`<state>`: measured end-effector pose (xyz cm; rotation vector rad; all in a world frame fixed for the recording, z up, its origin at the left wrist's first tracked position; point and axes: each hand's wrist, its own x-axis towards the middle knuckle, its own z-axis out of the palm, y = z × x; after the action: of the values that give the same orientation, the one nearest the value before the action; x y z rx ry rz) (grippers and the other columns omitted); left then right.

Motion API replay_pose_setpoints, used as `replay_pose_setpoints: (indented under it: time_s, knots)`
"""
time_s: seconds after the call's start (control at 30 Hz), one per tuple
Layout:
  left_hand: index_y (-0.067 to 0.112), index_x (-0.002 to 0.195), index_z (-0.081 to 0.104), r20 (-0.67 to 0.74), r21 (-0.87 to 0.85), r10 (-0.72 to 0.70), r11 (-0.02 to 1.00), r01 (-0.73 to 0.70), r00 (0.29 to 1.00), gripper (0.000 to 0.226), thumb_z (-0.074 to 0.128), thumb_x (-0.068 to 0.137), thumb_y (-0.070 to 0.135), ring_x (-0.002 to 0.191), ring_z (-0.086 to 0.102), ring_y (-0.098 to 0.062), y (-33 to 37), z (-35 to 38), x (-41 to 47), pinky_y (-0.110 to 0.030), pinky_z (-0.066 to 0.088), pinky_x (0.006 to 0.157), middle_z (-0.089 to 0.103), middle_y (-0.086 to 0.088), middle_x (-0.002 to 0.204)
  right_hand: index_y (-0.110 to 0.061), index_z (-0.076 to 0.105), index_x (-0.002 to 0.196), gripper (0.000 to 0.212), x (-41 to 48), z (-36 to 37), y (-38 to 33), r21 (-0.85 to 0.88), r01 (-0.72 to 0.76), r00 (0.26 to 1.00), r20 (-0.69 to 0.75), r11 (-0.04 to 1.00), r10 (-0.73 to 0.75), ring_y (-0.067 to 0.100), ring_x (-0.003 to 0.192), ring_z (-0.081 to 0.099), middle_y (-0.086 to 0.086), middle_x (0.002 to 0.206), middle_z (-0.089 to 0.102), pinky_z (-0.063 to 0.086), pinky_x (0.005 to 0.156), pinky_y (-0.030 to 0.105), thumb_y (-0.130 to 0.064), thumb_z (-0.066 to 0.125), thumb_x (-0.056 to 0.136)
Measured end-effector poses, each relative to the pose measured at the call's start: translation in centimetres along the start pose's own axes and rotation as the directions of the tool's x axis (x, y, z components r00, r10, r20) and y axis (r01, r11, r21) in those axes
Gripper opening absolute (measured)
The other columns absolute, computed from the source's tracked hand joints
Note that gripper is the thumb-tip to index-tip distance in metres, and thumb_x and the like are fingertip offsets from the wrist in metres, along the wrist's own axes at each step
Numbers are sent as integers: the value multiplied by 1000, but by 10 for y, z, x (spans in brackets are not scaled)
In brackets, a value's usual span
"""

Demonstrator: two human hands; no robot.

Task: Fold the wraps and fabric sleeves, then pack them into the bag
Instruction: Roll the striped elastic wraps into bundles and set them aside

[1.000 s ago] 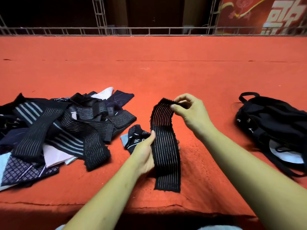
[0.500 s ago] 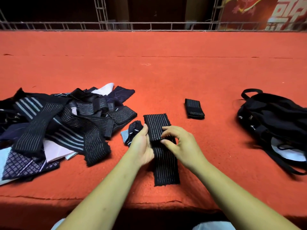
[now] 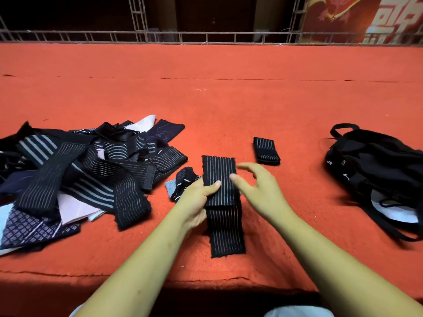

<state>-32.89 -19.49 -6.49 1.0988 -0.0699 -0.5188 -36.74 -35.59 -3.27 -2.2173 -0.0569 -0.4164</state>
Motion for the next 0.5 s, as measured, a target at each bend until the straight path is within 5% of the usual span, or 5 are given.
replay_pose_setpoints:
  time_s: [0.17, 0.3, 0.5]
  knots:
    - [-7, 127, 52, 186, 130, -12, 991, -13, 982, 31, 52, 97, 4, 95, 68, -37, 9, 9, -10, -42, 58, 85, 67, -27, 109, -13, 57, 124, 42, 23, -11, -16, 170, -281, 957, 123, 945, 263, 12, 97, 63, -1, 111, 65, 50, 84, 29, -39, 65, 92]
    - [-7, 125, 55, 167, 90, -21, 996, 6, 986, 46, 63, 87, 18, 97, 67, -36, 9, 9, -10, -46, 56, 90, 66, -26, 110, -8, 63, 101, 16, 33, -13, -25, 357, -182, 983, 49, 916, 176, 10, 80, 63, 2, 90, 67, 49, 71, 23, -6, 71, 86]
    - [-1, 121, 64, 83, -108, -154, 981, 162, 985, 49, 61, 87, 34, 89, 69, -29, -7, 2, -14, -39, 59, 81, 68, -21, 108, -15, 65, 95, 18, 37, -25, -32, 478, -31, 998, -37, 878, 55, 11, 84, 64, 2, 88, 68, 53, 77, 31, -1, 70, 86]
